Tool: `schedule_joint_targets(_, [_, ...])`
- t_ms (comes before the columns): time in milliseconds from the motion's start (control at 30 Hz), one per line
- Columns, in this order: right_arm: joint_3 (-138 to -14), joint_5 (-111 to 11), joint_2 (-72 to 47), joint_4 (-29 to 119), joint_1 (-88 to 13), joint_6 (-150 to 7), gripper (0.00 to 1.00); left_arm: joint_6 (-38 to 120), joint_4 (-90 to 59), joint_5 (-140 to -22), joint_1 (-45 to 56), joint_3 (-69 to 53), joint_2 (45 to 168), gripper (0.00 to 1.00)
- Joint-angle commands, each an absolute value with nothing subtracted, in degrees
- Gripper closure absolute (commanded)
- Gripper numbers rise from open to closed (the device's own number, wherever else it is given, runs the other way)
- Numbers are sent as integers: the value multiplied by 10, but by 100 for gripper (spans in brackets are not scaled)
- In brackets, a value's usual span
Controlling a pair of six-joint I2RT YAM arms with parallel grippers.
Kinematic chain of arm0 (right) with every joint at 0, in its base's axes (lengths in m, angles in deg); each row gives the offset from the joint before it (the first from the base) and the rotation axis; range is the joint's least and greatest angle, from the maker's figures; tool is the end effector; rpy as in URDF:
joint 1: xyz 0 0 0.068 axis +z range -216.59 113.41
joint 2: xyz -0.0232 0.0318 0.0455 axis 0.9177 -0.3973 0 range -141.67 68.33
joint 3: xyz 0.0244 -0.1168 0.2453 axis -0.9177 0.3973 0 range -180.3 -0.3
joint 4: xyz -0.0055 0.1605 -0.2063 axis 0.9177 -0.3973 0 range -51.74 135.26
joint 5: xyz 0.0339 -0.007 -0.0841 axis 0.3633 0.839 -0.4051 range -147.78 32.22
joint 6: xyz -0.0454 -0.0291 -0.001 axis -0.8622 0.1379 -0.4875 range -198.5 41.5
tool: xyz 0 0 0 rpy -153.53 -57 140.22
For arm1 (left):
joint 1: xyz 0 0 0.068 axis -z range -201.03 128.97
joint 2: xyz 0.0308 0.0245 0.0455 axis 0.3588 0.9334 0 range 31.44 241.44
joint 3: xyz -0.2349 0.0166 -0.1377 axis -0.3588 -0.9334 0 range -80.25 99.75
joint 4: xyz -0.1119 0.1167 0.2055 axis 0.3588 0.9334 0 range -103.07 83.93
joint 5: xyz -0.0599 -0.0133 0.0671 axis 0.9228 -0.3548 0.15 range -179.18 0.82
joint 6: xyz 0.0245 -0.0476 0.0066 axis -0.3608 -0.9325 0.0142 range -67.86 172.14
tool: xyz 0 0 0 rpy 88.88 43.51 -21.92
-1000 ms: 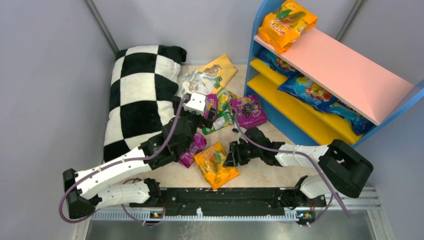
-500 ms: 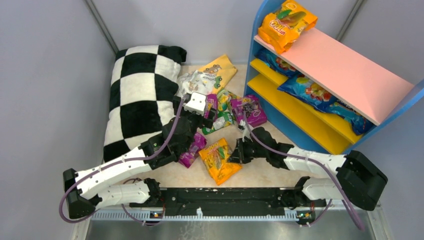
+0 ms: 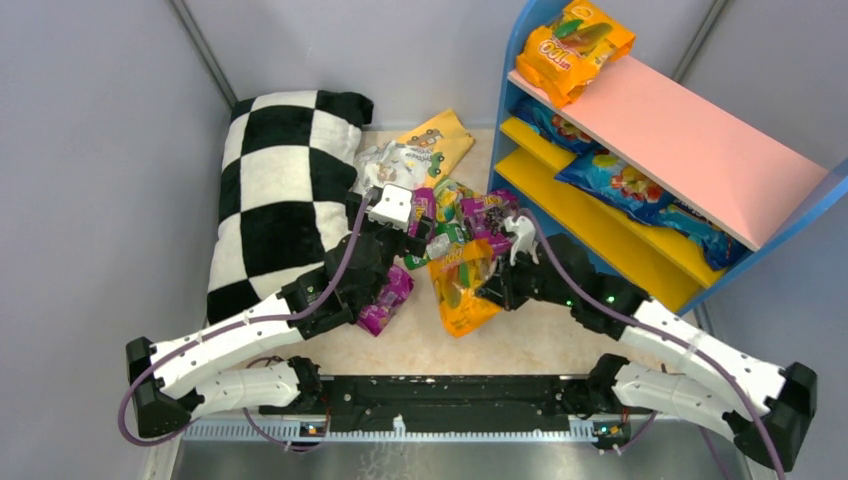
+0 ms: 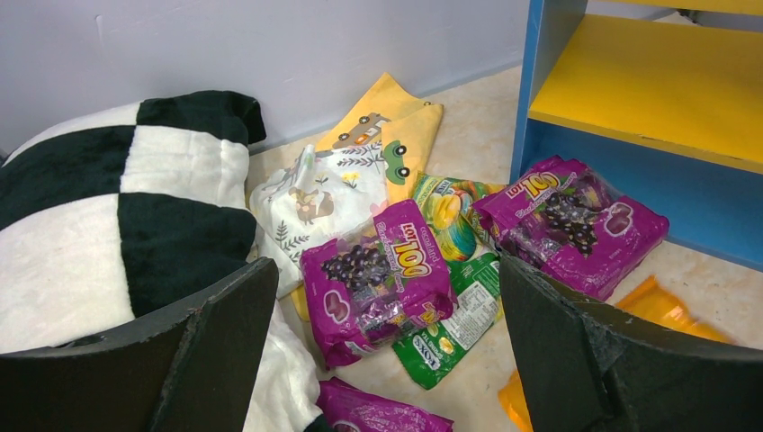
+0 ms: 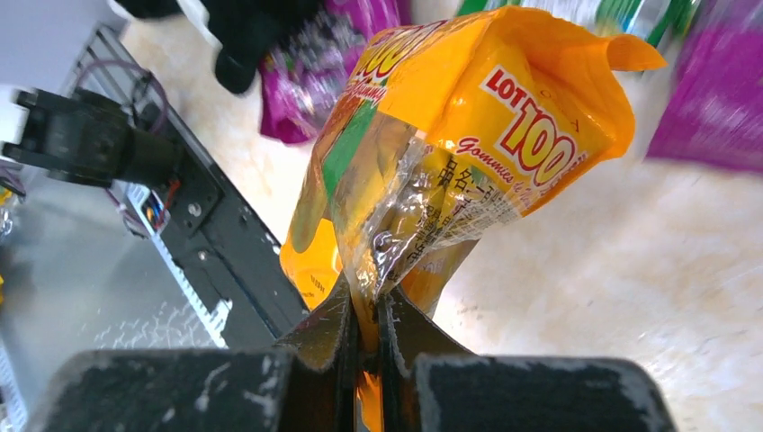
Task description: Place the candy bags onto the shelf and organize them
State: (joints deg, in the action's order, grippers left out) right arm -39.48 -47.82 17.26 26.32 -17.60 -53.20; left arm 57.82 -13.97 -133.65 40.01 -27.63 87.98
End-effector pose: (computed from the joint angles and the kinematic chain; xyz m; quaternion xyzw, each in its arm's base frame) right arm 0.1265 0.1549 0.2711 -0.2198 0.8391 0.3571 0.3465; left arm 0.1295 -0.1824 0.3716 0.1516 0.7041 -0.0528 0.6917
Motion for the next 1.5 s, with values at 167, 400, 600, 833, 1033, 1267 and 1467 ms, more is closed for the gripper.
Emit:
schedule_joint_targets(167, [-633, -593, 240, 211, -175, -645, 100, 577, -154, -1348, 399, -257, 871, 2])
schedule_joint_targets(400, [-885, -707, 151, 134, -175, -647, 100, 577, -154, -1348, 399, -257, 864, 2])
schedule_joint_targets(600, [-1100, -876, 67, 53, -176, -707, 100, 574, -153, -1344, 399, -256, 860, 2])
schedule_joint_targets(833, [-1196, -1060, 14, 67, -176, -774, 100, 563, -147, -1330, 399, -254, 858, 2])
schedule_joint_targets(1033, [-1136, -1159, 13, 183, -197, -867, 100, 555, -143, -1322, 399, -252, 858, 2])
schedule_joint_targets(1267, [-1163, -1055, -14, 109, -305, -789, 100, 550, -135, -1318, 399, -248, 862, 2])
schedule_joint_targets(1467, [-1137, -967, 3, 93, -365, -712, 100, 550, -135, -1316, 399, -248, 862, 2])
